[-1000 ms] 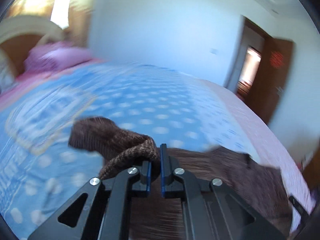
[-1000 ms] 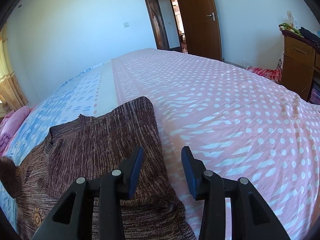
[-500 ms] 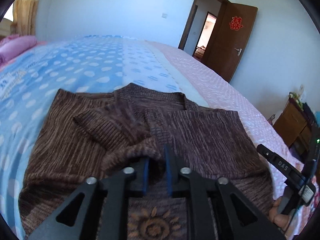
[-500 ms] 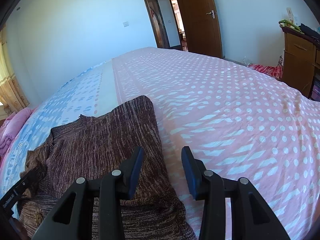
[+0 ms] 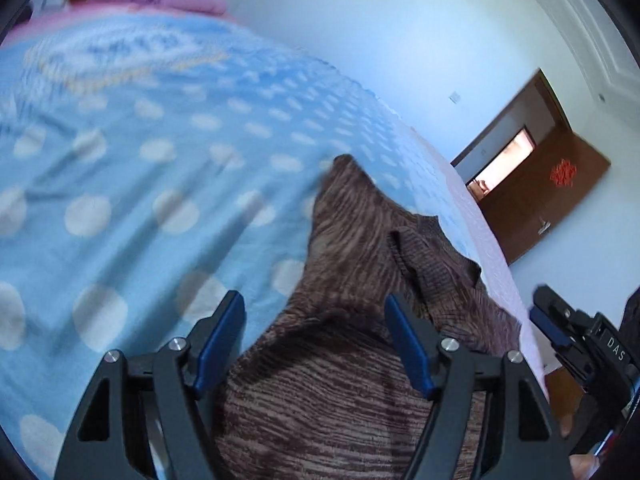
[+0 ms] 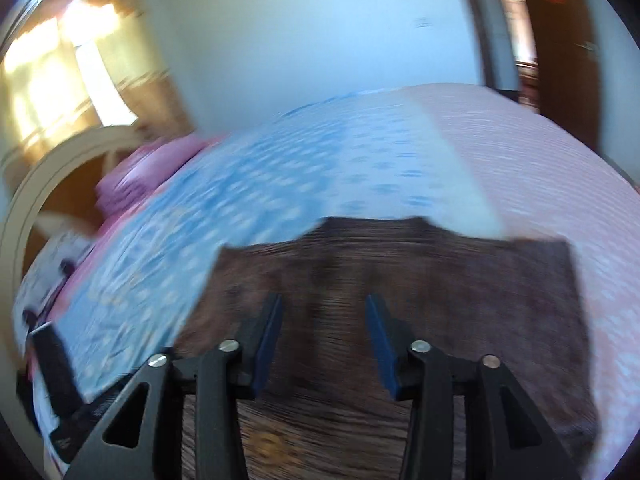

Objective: Fold small clothes

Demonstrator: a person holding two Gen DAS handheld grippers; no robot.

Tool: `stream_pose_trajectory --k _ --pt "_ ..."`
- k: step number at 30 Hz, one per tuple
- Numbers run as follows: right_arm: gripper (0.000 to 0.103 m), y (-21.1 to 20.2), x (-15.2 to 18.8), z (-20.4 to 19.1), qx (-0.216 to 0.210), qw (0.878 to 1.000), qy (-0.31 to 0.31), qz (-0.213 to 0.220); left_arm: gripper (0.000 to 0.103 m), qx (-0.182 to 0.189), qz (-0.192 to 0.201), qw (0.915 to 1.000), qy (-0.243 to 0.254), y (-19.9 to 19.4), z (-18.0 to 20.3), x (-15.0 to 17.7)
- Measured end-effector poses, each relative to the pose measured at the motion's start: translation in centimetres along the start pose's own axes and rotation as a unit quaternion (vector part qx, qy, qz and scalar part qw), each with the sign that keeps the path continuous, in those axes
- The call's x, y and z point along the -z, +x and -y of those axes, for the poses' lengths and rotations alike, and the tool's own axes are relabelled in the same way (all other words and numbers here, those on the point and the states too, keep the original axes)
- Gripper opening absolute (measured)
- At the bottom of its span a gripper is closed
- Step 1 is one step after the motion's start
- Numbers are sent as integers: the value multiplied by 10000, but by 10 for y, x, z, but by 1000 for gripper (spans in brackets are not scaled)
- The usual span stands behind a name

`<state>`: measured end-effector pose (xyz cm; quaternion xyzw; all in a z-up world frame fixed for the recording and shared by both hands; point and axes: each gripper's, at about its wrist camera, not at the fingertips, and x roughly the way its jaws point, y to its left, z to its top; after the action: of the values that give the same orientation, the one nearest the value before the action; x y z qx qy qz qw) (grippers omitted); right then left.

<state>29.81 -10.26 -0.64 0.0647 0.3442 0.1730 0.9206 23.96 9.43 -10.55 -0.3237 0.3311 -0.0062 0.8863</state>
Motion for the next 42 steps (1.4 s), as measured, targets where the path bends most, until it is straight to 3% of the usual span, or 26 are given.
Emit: stream_pose_trajectory --k 1,5,8,9,10,11,12,15,17,20,22,24,30,34,36,37,38,42 --pt "61 9 -3 -14 -49 9997 -214 -65 75 21 70 10000 -34 -2 -1 -1" --pt "61 61 -4 -75 -20 9892 -1371 -511 75 -46 67 10000 16 1 4 2" --pt "60 95 8 -94 470 9743 -2022 -880 75 -52 76 10000 8 -1 2 1" --pt "46 102 11 -95 500 9711 -2125 -961 75 -76 79 9999 30 -2 -1 2" --pt "15 107 13 -92 590 9691 -2171 -1007 75 -107 74 9999 57 -1 0 2" --pt "8 110 14 -88 718 9675 -2166 -1088 75 -121 69 9999 68 -2 -3 0" --pt "8 109 12 -78 712 9704 -2009 -1137 75 -127 69 9999 71 -1 -4 -1" --pt "8 87 -2 -43 414 9891 -1198 -755 75 -129 72 9999 69 0 -5 -2" --pt "8 67 -11 -5 67 9988 -283 -386 75 -133 69 9999 71 0 -5 -2" --pt "10 54 -9 51 27 9969 774 -164 75 -136 68 9999 75 1 -5 -3" --pt "28 54 2 85 146 9913 1253 -363 75 -144 69 9998 80 1 -5 -2" --pt "35 45 11 99 382 9867 1528 -391 75 -157 65 9998 91 2 -5 -3" --pt "41 8 30 86 141 9863 1645 48 76 -169 53 9998 119 2 -4 -3" --pt "41 -1 43 46 960 9933 630 159 76 -192 53 9997 139 2 -4 -3" --pt "37 7 50 36 1001 9946 285 2 76 -191 53 9997 138 2 -4 -3" --pt "29 14 54 36 977 9947 271 -152 76 -191 53 9997 139 2 -4 -3" --pt "27 21 56 39 1021 9937 304 -335 76 -194 53 9997 141 2 -4 -3" --pt "27 33 54 51 919 9925 543 -590 76 -211 48 9996 157 3 -3 -3"
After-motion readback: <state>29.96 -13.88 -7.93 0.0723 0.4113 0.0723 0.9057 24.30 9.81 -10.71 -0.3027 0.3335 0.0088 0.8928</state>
